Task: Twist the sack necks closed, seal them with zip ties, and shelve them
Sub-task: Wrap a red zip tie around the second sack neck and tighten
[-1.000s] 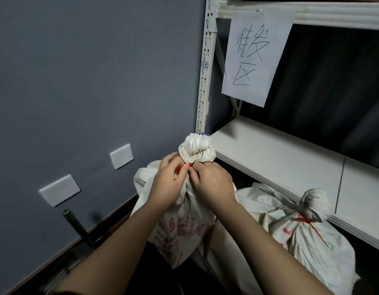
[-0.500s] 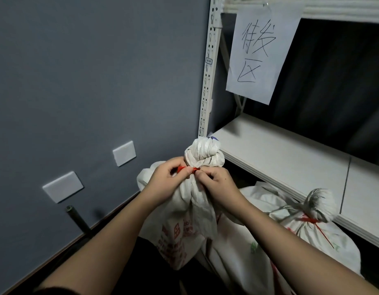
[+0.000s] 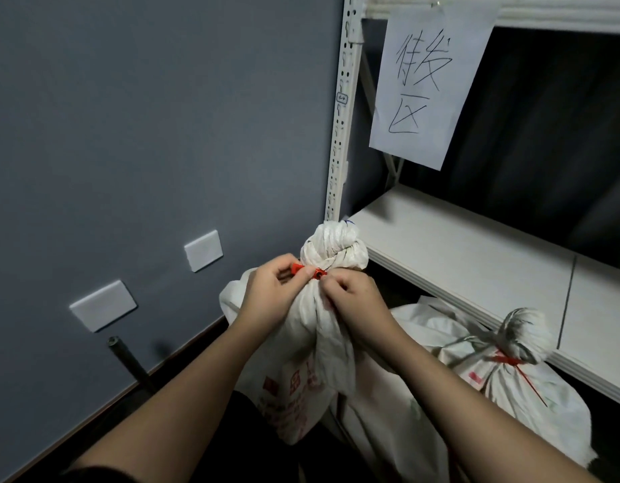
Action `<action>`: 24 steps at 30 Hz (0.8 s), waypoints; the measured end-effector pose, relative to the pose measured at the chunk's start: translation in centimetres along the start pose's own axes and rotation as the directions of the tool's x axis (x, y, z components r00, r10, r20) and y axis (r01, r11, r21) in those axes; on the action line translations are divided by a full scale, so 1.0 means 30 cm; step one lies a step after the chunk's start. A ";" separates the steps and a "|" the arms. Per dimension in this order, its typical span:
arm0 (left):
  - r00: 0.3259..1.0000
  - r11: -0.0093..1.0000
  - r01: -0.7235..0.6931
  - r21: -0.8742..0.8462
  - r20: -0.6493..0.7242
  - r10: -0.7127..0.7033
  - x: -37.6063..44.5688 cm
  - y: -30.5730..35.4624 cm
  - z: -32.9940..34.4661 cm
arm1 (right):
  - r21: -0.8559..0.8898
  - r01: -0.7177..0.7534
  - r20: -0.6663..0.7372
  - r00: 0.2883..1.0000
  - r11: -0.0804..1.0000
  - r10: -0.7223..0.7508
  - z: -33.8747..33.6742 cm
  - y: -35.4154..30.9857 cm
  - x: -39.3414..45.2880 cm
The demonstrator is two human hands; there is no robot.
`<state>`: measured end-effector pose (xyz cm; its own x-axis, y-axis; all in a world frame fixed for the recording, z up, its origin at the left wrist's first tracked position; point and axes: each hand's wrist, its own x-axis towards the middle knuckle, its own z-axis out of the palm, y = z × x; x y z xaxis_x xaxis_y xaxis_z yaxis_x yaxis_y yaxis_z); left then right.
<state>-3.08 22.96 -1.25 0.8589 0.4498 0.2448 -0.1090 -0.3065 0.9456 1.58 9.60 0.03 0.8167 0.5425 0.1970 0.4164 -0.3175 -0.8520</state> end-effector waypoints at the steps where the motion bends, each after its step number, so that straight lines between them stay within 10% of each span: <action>1: 0.999 0.998 -0.029 0.062 -0.024 0.030 0.001 -0.001 0.001 | -0.240 0.001 -0.017 1.000 0.971 -0.005 0.001 -0.008 0.008; 3: 0.994 0.981 -0.070 0.179 -0.065 0.083 -0.003 -0.006 0.002 | -0.619 0.016 -0.145 0.980 0.785 -0.135 0.016 -0.021 0.012; 7: 0.971 0.913 -0.152 0.378 -0.114 0.209 -0.029 0.009 0.030 | -0.820 0.005 -0.232 0.911 0.573 -0.341 0.051 -0.005 0.002; 24: 0.979 0.926 -0.142 0.351 -0.090 0.184 -0.033 0.003 0.015 | -0.660 0.175 -0.231 0.878 0.730 -0.419 0.053 0.008 -0.018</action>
<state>-3.70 22.11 -1.52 0.7758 0.4592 0.4328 -0.0471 -0.6418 0.7654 0.60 10.47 -1.05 0.6347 0.4293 0.6425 0.7108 -0.6505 -0.2676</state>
